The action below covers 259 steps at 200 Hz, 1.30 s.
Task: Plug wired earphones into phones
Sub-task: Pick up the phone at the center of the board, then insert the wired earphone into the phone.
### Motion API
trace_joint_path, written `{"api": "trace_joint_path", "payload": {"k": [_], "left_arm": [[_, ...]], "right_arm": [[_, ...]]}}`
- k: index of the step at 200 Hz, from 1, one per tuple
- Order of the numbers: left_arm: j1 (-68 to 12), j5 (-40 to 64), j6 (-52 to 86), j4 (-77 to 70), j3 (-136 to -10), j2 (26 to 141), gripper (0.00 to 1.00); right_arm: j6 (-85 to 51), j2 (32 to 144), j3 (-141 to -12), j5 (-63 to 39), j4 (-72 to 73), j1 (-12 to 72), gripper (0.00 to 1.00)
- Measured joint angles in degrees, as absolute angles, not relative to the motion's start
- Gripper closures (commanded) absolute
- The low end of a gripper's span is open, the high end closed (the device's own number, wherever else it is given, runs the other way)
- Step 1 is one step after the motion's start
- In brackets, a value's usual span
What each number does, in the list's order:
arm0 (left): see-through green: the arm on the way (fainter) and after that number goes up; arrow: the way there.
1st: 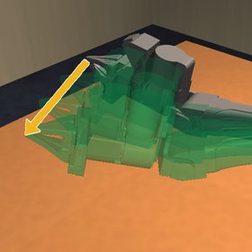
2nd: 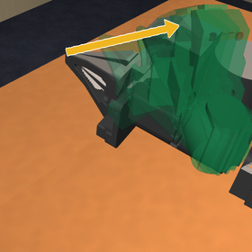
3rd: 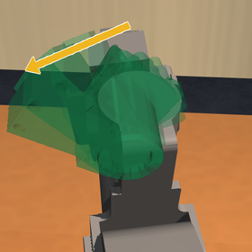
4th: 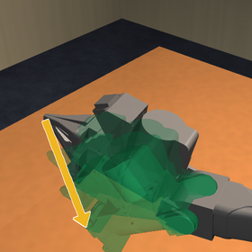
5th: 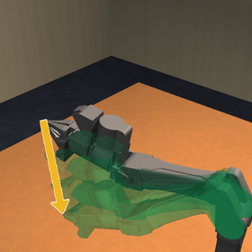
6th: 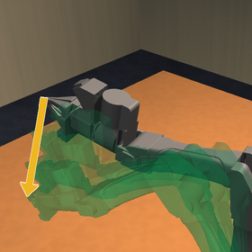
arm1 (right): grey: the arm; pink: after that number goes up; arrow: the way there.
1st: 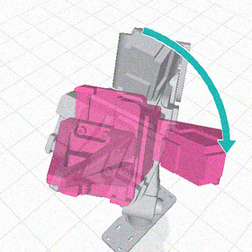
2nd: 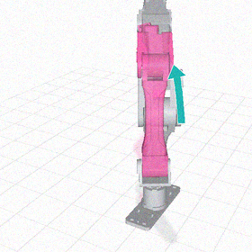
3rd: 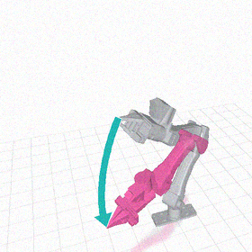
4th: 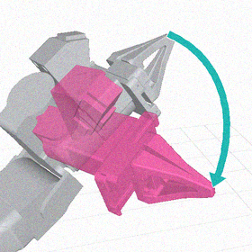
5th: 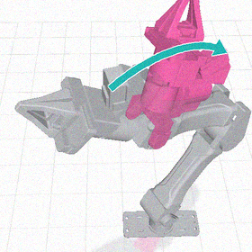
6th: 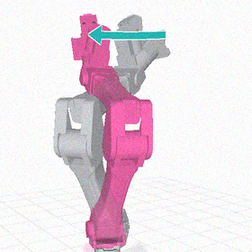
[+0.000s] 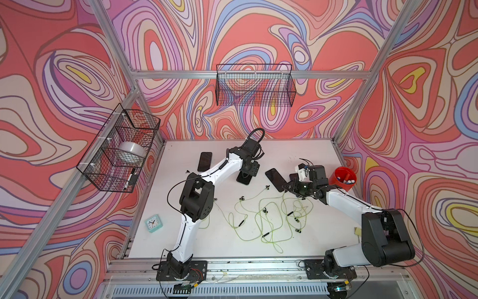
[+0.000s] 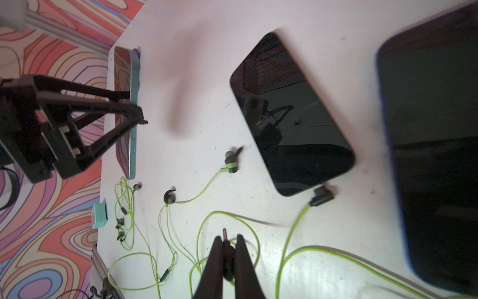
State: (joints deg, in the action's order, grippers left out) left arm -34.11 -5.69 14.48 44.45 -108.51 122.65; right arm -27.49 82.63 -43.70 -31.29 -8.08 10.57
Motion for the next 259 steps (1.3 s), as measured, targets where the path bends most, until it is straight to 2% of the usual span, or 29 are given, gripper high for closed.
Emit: {"api": "trace_joint_path", "payload": {"k": [42,70,129,192,259], "left_arm": [[-30.39,-7.33,32.42,46.76,-99.02,112.38,1.00],[-26.20,-5.34,45.87,47.88,-93.56,106.02,1.00],[-21.21,2.87,73.08,44.01,-77.32,95.07,1.00],[-19.81,7.25,89.86,37.65,-69.36,91.42,1.00],[-19.40,8.86,95.31,34.39,-66.06,90.89,1.00]], "right_arm": [[-30.37,83.94,-40.88,-34.15,1.93,18.92,1.00],[-34.68,89.73,-38.96,-34.28,12.53,24.97,1.00],[-40.88,99.33,-39.42,-26.87,32.53,38.83,1.00],[-41.65,99.33,-40.32,-18.33,40.97,42.65,1.00],[-41.60,98.52,-40.32,-15.22,44.38,43.99,1.00]]}}
